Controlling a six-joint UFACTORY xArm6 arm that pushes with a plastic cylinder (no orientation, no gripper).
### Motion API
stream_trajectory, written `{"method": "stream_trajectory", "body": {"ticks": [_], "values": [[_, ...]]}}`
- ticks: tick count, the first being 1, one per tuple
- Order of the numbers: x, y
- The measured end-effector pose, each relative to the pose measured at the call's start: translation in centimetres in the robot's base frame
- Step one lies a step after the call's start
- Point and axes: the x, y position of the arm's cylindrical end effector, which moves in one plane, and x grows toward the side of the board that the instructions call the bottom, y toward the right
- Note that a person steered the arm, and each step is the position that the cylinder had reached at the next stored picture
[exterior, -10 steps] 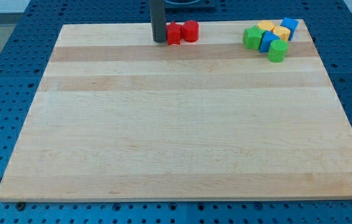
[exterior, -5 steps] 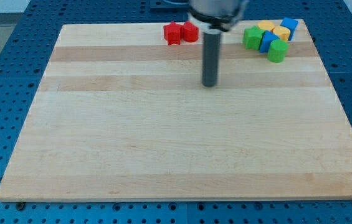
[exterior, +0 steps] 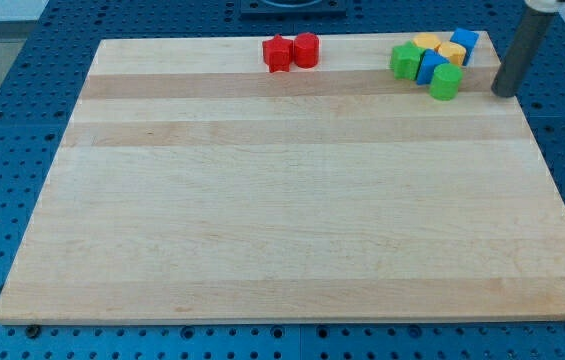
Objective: Move the cube horizontal to the green circle
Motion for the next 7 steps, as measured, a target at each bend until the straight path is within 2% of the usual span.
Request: {"method": "stream_trajectory", "body": {"ticks": [2, 3, 4, 7], "values": [[-8.9, 0.6], [-11.5, -0.3], [-11.4, -2.6], [-9.3, -1.8]]}}
